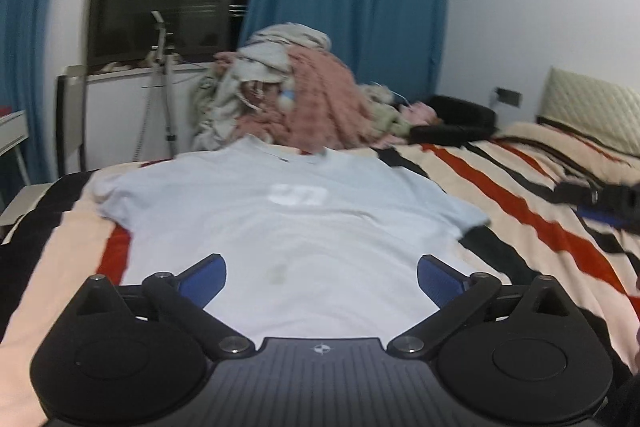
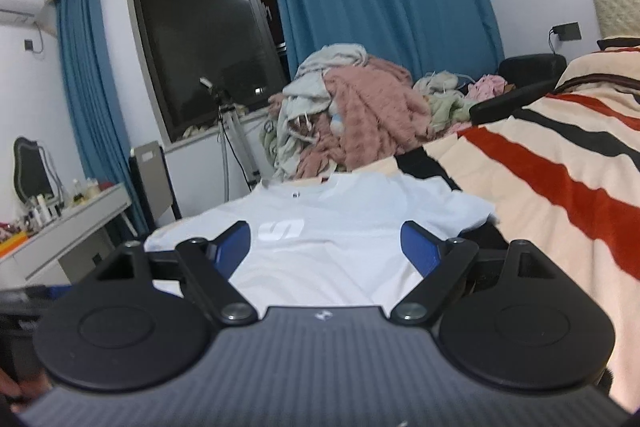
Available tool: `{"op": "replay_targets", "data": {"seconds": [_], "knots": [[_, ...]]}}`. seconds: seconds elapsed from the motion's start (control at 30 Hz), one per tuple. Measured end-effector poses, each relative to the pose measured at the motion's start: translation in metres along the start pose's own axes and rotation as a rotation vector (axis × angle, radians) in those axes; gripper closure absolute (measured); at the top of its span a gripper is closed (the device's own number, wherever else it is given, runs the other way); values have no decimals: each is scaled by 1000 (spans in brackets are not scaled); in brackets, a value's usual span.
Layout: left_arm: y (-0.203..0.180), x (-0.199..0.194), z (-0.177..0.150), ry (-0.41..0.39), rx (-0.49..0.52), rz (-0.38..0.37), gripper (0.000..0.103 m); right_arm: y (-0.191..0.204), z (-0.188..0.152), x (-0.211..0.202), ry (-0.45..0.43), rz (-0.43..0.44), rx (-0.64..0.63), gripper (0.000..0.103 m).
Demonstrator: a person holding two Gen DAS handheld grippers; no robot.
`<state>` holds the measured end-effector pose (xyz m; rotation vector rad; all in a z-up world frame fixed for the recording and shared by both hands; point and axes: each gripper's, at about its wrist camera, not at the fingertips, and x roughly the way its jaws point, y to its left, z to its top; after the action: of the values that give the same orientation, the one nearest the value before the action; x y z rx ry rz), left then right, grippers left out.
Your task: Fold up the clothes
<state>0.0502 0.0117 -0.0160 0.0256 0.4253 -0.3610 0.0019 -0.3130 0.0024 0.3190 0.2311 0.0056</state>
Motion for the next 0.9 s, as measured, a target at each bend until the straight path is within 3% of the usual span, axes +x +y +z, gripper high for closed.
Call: {"op": "replay_targets", "data": {"seconds": [0.23, 0.73, 0.9], "knots": [[19, -7, -6, -19, -35, 39, 0, 15, -8, 14, 26, -1, -55, 19], [11, -6, -16, -31, -54, 73, 0, 21, -11, 12, 28, -14, -72, 19], [14, 7, -23, -1, -78, 98, 0, 20, -12, 12, 31, -14, -67, 19]]}}
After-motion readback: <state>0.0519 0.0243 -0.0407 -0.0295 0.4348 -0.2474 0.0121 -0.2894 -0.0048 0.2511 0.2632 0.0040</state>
